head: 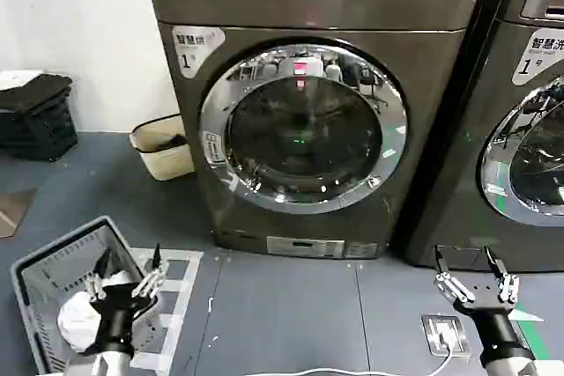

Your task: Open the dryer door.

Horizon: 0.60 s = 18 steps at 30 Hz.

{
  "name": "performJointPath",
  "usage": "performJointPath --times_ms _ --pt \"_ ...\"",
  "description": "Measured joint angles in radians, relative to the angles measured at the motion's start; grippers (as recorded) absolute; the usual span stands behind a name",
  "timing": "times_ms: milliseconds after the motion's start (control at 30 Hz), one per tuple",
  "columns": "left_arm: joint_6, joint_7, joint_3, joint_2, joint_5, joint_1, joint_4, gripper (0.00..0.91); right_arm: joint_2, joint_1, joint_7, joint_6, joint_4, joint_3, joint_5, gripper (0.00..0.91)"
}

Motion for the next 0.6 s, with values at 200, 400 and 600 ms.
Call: performJointPath --times_ms 200,400,600 --pt "-0.001 0.005 0.0 0.001 0.0 0.0 0.002 0.907 -0.031 0.025 -0.036 -0.078 0.018 -0.012 -0.035 0.907" --pt "-0.004 0.011 0.002 0.003 0.004 0.0 0.006 0.907 -0.079 0.074 -0.019 -0.173 0.029 -0.039 0.027 0.907" --pt "-0.006 0.013 0.002 0.003 0.005 0.013 -0.005 0.907 -0.143 0.169 -0.041 -0.179 -0.009 -0.081 0.069 0.907"
